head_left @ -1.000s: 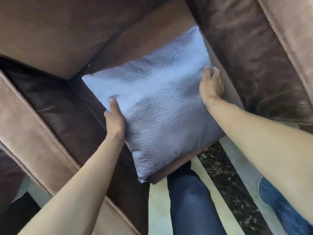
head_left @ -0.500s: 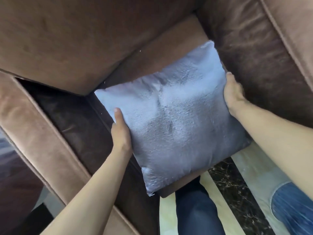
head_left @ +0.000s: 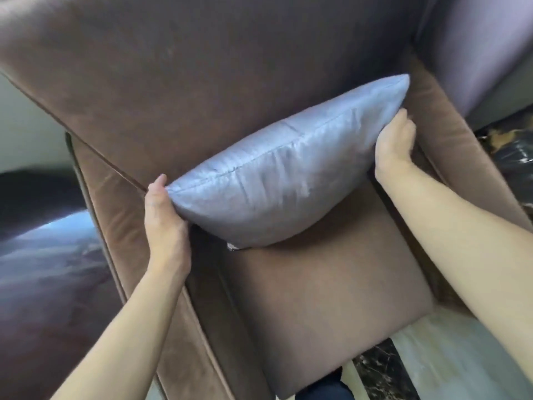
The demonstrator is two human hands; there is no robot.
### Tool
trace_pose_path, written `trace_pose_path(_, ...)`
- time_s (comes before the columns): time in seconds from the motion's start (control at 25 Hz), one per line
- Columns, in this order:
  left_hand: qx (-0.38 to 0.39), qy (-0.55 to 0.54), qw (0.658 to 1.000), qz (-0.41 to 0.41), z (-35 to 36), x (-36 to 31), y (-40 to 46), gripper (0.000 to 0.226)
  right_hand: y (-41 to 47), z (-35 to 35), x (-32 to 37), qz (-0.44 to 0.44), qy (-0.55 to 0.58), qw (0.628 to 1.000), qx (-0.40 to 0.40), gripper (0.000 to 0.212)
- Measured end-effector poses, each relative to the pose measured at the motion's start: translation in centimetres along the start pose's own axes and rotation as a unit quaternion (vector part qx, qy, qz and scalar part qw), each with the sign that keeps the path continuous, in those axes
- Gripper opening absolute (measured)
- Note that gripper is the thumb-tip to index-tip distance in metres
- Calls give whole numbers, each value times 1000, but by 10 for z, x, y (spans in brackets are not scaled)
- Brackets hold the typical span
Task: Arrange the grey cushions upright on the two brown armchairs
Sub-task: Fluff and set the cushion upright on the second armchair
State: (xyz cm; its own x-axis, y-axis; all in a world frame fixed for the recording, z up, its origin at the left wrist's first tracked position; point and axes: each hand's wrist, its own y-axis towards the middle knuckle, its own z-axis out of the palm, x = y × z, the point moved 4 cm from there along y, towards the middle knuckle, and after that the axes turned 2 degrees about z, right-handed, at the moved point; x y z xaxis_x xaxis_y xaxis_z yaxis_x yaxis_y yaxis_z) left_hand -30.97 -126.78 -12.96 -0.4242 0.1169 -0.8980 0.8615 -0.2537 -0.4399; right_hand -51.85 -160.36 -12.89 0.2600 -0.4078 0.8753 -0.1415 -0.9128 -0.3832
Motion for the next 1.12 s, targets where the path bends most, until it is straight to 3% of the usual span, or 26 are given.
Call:
trace_pose_path(0.08,20,55,996,63,-9,-9,6,43,-28,9,18,-94,-2,994,-53,38)
trace_pose_path(0.16,41,92,989,108,-9,-14,3,46,-73,23,37,-280,-51,955,-78,44)
trace_pose_path(0.2,50,98,987,120,-8,-15,0,46,-99,38,39,-380,-84,920,-46,44)
trace_pose_path(0.28,67,107,983,135,-9,-14,-5,48,-162,81,24,-497,-151,847,111,40)
trace_pose_path(0.36,72,114,980,148,-14,-9,-8,50,-224,120,-4,-564,-210,758,251,34)
trace_pose_path(0.44,49,109,983,138,-19,-3,-9,39,-259,141,-21,-618,-223,696,291,33)
trace_pose_path(0.52,24,102,987,121,-21,-1,-7,25,-253,144,-25,-662,-212,659,288,30)
trace_pose_path(0.64,23,109,987,118,-13,-3,-2,34,-211,117,-25,-730,-253,587,242,27)
trace_pose_path(0.76,15,105,987,120,-9,-4,4,39,-138,87,-5,-742,-338,543,201,40)
trace_pose_path(0.88,18,95,988,116,-5,-7,9,41,-57,56,33,-708,-417,554,135,44)
trace_pose_path(1.0,-8,48,992,114,-2,-7,12,39,-3,29,58,-584,-485,649,51,53)
trace_pose_path(1.12,-74,4,995,66,5,-2,13,39,7,27,59,-465,-463,755,11,49)
